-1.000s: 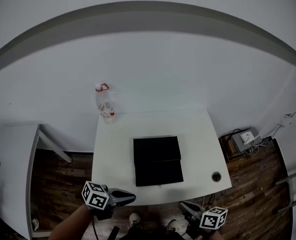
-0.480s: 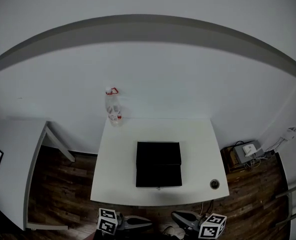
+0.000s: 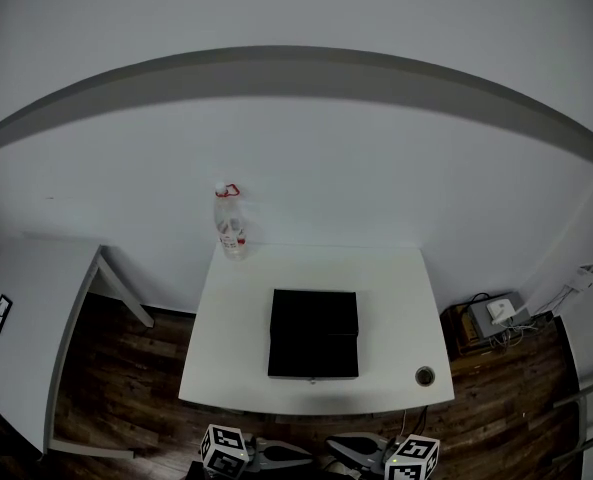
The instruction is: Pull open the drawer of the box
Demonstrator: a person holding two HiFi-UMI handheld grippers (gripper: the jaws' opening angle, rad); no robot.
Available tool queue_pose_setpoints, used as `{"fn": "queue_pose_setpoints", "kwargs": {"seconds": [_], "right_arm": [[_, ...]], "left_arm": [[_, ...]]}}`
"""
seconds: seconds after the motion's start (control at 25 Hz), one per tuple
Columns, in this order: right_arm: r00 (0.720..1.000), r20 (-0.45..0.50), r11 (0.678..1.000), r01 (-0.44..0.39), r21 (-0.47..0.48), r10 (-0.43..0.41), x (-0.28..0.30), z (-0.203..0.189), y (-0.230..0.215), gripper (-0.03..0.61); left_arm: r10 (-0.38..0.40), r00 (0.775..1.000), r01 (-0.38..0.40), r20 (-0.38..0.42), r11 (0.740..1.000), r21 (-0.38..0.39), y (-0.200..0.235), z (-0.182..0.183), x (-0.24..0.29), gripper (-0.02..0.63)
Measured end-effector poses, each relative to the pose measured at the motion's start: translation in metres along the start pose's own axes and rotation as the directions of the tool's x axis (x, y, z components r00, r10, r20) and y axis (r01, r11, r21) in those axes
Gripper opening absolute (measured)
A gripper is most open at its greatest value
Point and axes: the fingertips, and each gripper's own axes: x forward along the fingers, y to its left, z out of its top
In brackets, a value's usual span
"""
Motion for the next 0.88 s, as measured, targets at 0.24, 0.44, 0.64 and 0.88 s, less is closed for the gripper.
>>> {"fn": "queue_pose_setpoints", "kwargs": {"seconds": [0.24,0.44,0.64,0.88], "right_arm": [[1.0,0.01,1.0,0.005,0.02,-0.005,-0.01,-0.002,-0.008,0.005],[1.0,0.013,0.999,0.027,0.028,-0.027,-0.019,-0.014,-0.022,0.006],[0.999,0.03,0.998,0.039,0.056,-0.041,-0.023,-0.011,-0.022,0.005],[0.998,0.038,0.996,0.042,0.082,-0.045,-0.023,-0.006,-0.019,0.005]], "left_arm": [[0.036,0.999,-0.034,0.036,0.998,-0.052,0.012,0.001,0.002,0.003],[0.064,0.997,-0.061,0.041,0.996,-0.065,0.019,0.002,0.003,0.003],[0.07,0.997,-0.067,0.036,0.995,-0.08,0.019,-0.004,0.005,0.003],[0.167,0.986,-0.165,0.032,0.985,-0.039,0.033,0.009,-0.011,0.003]]}}
